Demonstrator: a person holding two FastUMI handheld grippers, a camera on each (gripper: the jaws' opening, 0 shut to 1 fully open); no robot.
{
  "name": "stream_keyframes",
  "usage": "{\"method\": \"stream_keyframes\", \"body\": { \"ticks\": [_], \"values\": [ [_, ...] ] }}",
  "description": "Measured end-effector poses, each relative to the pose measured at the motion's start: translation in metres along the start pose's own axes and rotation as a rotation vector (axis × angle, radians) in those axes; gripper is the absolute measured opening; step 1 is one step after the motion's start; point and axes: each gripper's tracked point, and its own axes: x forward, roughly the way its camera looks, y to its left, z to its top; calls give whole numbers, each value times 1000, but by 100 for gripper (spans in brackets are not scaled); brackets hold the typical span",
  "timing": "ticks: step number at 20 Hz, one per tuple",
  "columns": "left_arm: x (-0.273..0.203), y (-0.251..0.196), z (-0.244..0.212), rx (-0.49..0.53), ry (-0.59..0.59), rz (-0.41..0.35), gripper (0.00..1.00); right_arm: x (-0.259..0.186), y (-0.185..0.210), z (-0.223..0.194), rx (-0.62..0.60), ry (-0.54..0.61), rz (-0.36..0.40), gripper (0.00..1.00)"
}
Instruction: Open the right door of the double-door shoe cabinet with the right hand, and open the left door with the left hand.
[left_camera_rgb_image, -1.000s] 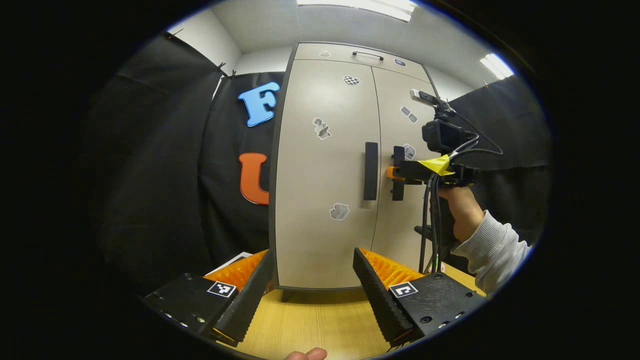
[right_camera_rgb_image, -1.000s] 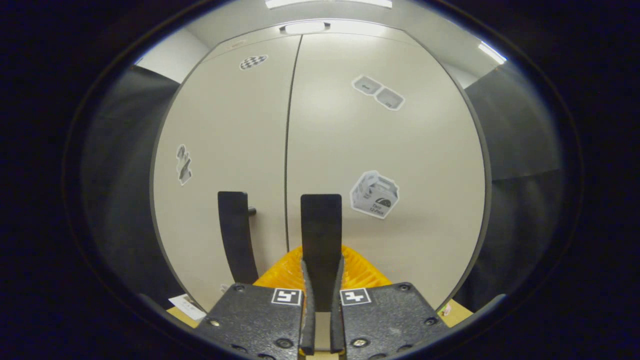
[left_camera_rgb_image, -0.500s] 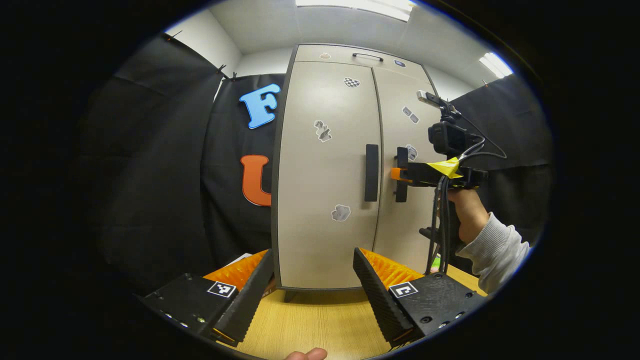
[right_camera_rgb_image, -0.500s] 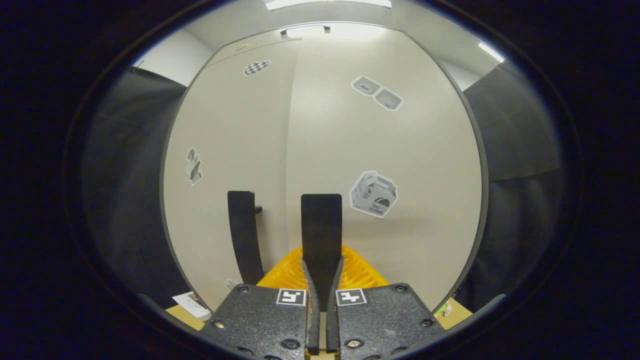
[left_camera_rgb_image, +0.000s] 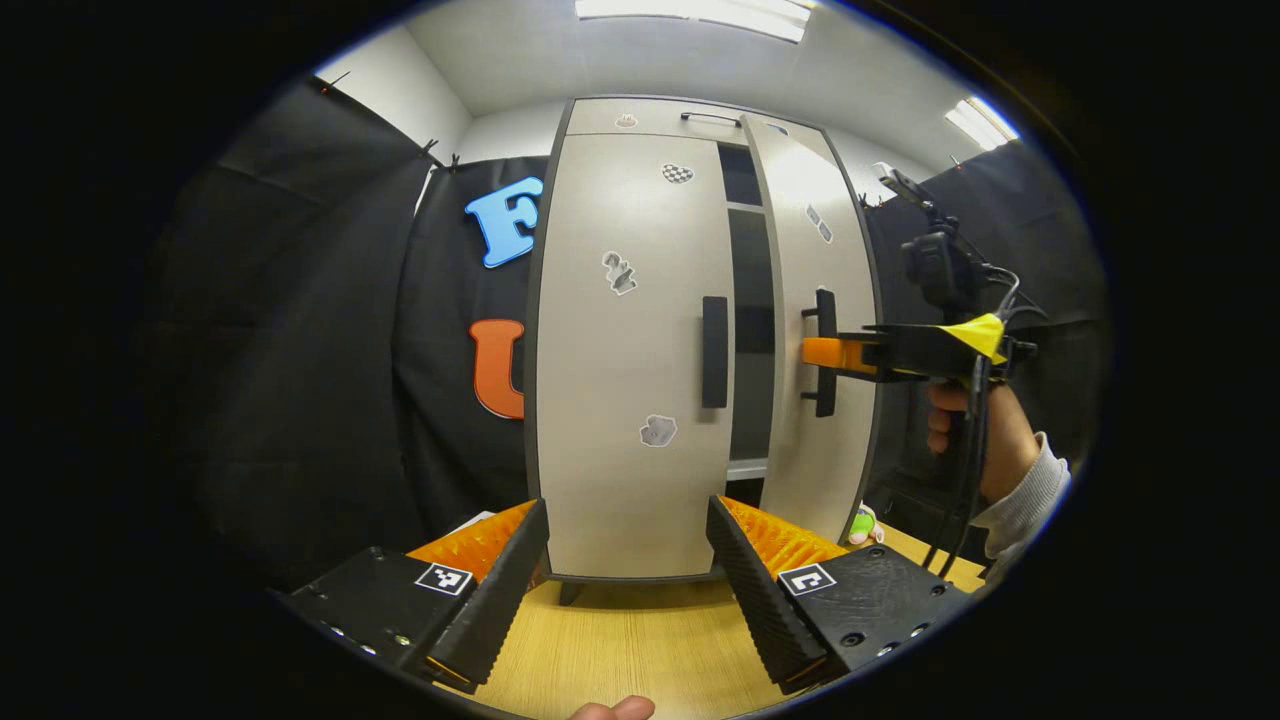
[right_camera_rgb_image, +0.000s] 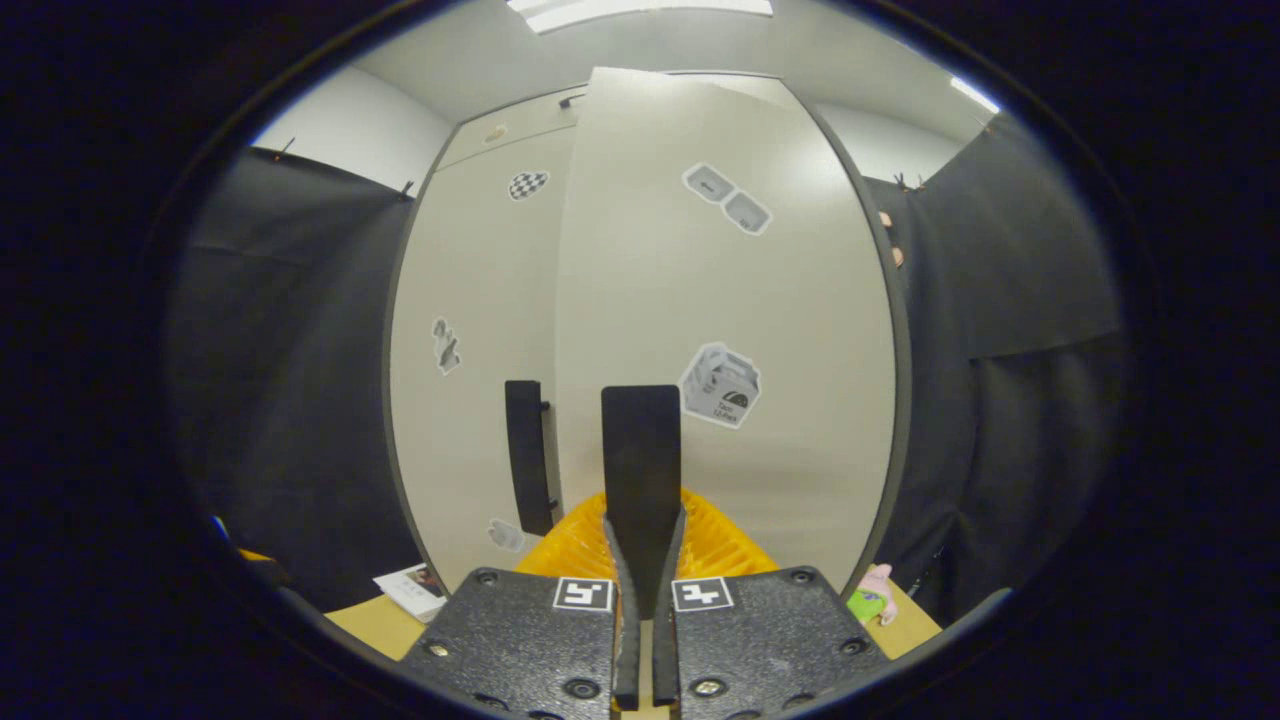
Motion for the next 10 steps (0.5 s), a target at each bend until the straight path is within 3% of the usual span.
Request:
{"method": "stream_keyframes", "body": {
  "ticks": [6, 10],
  "values": [
    [-3, -15, 3, 13, -1, -30, 95, -50, -31, 2, -14, 14, 10, 8],
    [3, -23, 2, 12, 5, -50, 95, -80, -67, 6, -16, 11, -36, 8]
  ]
}}
